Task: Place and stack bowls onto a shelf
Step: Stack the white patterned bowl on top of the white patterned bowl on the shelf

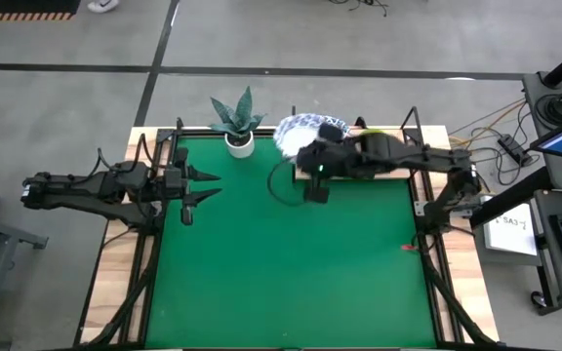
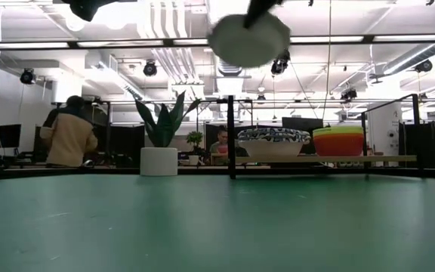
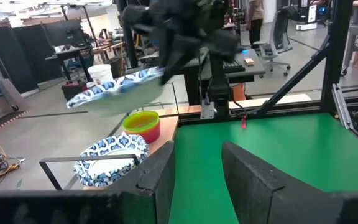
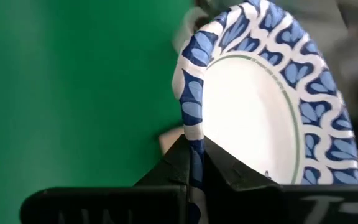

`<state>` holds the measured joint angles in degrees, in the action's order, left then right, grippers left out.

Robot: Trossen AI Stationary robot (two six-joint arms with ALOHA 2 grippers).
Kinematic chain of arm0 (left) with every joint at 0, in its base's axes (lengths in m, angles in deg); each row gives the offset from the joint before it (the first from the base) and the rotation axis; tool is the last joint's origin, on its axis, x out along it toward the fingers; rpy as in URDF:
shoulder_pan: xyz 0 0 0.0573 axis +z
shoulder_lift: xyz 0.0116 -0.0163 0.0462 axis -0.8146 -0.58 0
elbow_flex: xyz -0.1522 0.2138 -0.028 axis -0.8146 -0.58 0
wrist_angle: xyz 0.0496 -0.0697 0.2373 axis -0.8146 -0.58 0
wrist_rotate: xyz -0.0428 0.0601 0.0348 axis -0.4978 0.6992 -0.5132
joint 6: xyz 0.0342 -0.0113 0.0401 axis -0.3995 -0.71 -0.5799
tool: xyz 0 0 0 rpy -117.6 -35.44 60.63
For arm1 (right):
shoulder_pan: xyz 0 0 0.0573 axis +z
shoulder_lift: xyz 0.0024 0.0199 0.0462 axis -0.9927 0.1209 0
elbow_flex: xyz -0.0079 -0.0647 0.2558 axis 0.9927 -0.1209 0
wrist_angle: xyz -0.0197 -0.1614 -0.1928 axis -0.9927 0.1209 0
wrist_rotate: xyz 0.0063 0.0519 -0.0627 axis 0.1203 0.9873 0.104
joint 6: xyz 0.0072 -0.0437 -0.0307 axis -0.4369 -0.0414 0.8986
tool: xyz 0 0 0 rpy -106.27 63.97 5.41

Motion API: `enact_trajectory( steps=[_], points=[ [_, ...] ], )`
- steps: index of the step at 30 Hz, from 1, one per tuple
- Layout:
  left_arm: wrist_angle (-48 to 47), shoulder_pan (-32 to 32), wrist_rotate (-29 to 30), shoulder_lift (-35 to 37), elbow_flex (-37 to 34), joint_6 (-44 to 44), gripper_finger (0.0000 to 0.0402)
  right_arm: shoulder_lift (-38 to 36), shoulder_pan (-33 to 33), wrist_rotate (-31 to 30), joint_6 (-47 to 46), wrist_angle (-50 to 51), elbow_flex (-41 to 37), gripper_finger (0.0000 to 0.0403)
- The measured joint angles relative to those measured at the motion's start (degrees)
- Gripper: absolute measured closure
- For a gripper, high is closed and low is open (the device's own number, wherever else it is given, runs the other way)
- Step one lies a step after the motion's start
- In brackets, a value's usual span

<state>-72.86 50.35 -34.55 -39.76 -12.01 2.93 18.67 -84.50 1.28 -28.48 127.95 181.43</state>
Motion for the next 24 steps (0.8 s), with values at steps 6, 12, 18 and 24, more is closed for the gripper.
enact_trajectory(
  steps=[6, 12, 18, 24],
  points=[
    [0.0, 0.0, 0.0, 0.0, 0.0, 0.0, 0.0287, -5.3, -9.3, 0.0, -2.2, -4.8, -13.4, 0.0391],
    [0.0, 0.0, 0.0, 0.0, 0.0, 0.0, 0.0287, -8.1, -17.4, 0.1, 1.0, -21.0, -28.5, 0.0391],
    [0.0, 0.0, 0.0, 0.0, 0.0, 0.0, 0.0287, -7.7, -21.6, 3.9, 2.5, -27.8, -35.8, 0.039],
    [0.0, 0.0, 0.0, 0.0, 0.0, -0.3, 0.0287, -7.6, -21.9, 6.5, 3.1, -31.6, -38.5, 0.0388]
  ],
)
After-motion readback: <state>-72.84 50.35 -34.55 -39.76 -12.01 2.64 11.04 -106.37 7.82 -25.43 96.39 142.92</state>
